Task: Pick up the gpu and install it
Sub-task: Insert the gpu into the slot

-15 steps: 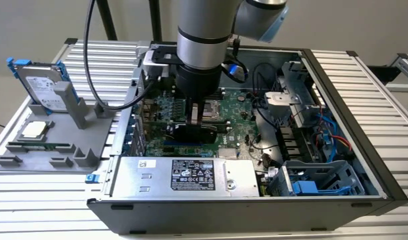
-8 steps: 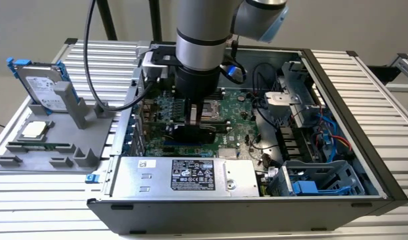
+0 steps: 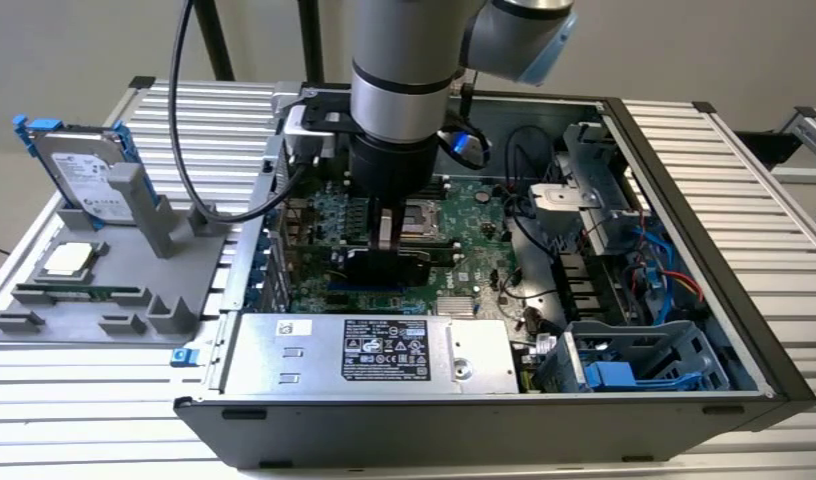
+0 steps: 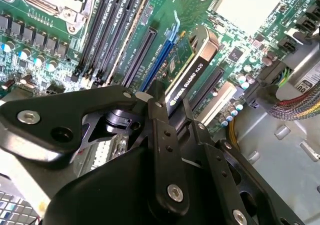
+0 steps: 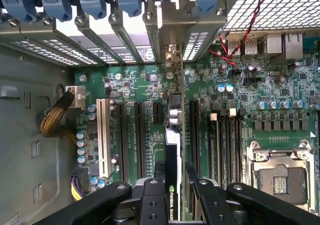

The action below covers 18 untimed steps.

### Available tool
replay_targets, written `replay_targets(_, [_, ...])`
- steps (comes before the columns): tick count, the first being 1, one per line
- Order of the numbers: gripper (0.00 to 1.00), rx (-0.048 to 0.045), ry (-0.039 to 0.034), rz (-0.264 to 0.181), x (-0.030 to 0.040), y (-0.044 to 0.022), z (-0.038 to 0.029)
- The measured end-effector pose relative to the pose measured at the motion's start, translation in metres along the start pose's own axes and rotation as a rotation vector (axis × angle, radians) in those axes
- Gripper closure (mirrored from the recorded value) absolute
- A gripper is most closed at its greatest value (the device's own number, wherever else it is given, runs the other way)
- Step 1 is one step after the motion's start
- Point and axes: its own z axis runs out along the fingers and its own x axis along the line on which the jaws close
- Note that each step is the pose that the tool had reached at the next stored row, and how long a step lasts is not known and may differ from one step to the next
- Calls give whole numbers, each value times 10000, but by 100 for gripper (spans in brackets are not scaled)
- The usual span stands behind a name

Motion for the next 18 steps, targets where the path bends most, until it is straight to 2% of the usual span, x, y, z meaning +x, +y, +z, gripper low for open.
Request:
replay_targets(12, [100,0,21,1,-34,3,-3])
replay_targets(18, [100,-1,21,2,-35,5,45])
